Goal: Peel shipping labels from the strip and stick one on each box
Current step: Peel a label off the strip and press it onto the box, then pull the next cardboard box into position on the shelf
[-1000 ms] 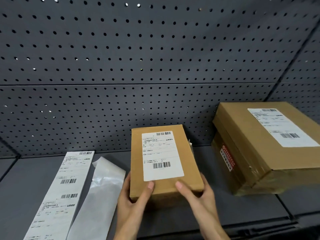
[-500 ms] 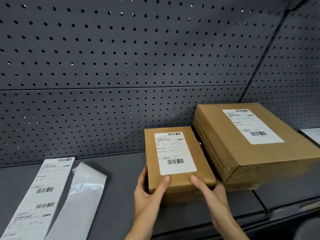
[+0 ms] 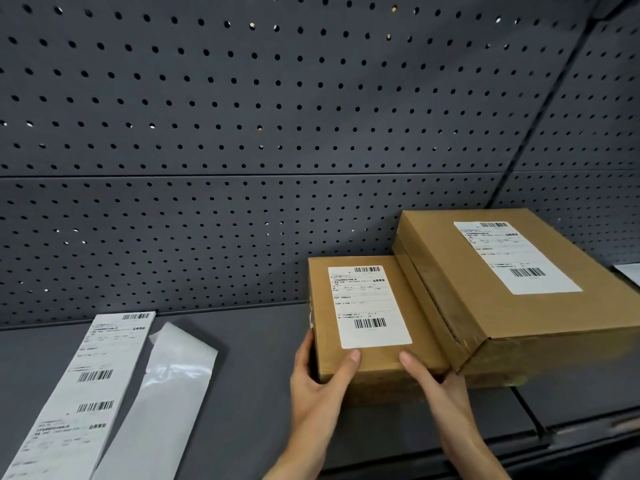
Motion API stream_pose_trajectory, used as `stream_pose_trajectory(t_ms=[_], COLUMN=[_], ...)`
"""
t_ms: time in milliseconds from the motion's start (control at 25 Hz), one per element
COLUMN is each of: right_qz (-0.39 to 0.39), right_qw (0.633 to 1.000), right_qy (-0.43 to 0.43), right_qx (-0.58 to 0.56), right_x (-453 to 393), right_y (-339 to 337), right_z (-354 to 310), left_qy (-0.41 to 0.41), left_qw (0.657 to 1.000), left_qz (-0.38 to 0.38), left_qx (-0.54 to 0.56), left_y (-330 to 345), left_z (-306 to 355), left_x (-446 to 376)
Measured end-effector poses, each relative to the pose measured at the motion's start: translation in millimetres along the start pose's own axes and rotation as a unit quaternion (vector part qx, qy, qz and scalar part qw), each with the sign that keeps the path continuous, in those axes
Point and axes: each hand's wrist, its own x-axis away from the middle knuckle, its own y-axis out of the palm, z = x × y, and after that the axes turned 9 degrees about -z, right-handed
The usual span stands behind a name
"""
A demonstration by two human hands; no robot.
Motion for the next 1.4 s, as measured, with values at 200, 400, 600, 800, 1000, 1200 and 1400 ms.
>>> stream_pose_trajectory(t_ms=[200,400,600,800,1000,1200,1400], right_qz=[0.017,0.031,0.103,0.198,0.113,0.007,-0.071], right_qw=[0.999,0.998,0.989,0.963,0.921,0.859,0.799], right_qy=[0.012,0.011,0.020,-0.037,-0.144,-0.197,-0.291], right_qx=[0.040,0.060,0.106,0.182,0.344,0.472,0.522], right_x=[1,-3,26,68,92,112,129], right_y=[2,-6,-15,22,129,259,382], right_z=[5,10,12,55,84,96,113], left_qy=[0.000,-0.013,0.010,0.077,0.100,0.120,0.174], left_qw=[1.000,1.000,0.998,0.982,0.940,0.839,0.714], left_qz=[0.002,-0.024,-0.052,-0.035,-0.024,-0.029,0.009], left_qx=[-0.003,-0.005,-0.032,-0.167,-0.327,-0.530,-0.678], left_y=[0,-6,-38,-137,-260,-390,-496], left_z=[-2,-1,10,33,72,116,172], left_x=[0,0,9,23,41,61,84])
